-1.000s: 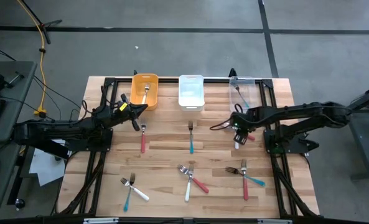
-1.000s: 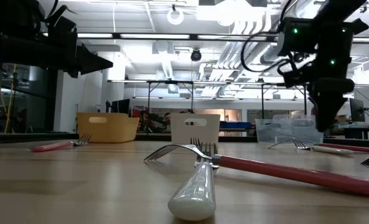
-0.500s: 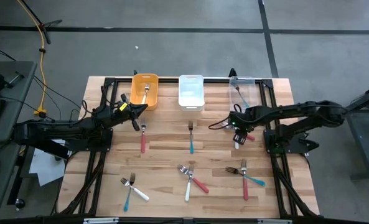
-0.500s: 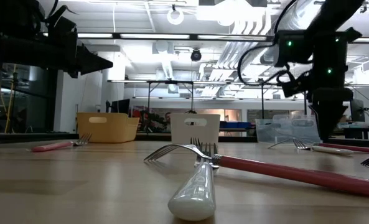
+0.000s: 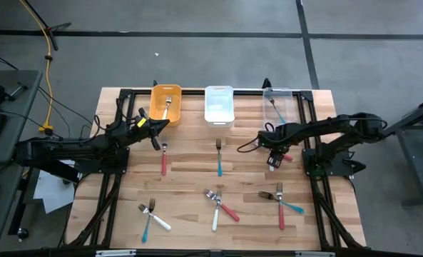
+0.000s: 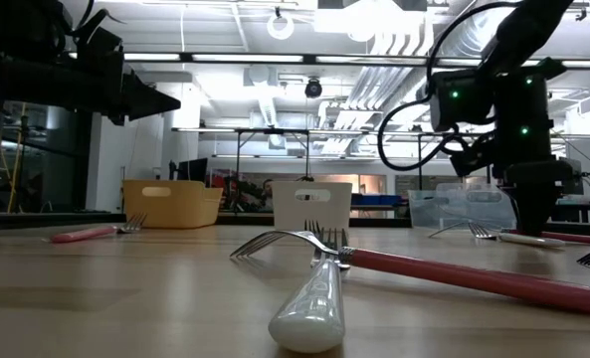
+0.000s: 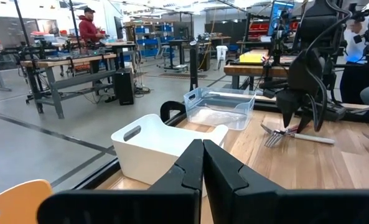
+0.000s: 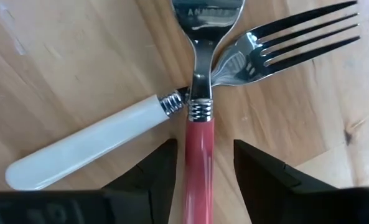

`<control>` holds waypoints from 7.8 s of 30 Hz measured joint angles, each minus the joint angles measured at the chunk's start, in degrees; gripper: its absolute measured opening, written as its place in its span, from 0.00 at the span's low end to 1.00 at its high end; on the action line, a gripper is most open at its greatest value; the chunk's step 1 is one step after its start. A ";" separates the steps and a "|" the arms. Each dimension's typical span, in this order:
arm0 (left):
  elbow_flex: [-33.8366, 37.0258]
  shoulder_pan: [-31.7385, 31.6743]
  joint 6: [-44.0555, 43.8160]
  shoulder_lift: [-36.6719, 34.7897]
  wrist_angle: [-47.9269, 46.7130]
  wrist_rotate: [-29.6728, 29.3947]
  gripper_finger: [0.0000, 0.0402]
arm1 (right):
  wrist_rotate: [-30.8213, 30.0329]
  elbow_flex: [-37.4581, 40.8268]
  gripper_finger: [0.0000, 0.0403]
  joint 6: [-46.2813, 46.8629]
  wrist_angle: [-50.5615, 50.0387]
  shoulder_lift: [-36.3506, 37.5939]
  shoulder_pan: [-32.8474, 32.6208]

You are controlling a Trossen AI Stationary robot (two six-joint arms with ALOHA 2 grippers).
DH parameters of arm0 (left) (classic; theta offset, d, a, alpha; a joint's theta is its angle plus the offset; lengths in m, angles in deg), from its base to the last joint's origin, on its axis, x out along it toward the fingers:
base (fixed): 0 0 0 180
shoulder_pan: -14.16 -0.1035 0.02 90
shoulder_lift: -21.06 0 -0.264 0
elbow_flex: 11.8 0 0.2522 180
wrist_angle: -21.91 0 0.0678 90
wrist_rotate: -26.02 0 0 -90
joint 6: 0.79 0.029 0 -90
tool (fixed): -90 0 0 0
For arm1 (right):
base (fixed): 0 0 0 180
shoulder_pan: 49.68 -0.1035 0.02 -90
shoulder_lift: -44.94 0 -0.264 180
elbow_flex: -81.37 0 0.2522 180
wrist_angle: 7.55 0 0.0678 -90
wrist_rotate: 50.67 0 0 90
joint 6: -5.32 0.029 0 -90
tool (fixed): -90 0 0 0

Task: Sort silverware by color (type)
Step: Put the top right pink fork into the white bin, then put the bottom right blue fork into the transparent bin

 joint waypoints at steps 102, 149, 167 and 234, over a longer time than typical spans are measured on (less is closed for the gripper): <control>0.00 -0.01 -0.90 -0.02 -0.20 0.37 0.00 | 16.03 -60.81 0.12 4.06 3.63 -40.04 24.67; 0.00 -0.01 0.44 0.00 -1.07 2.35 0.00 | 3.80 -32.67 0.00 -15.48 40.02 -17.44 9.26; 0.00 0.01 5.47 0.00 -1.03 16.78 0.00 | -13.18 -6.92 0.00 -9.51 52.94 6.61 -14.58; -3.48 -0.12 14.45 0.39 -0.44 15.34 0.00 | 1.94 -20.55 0.54 48.26 -5.49 -8.62 -49.26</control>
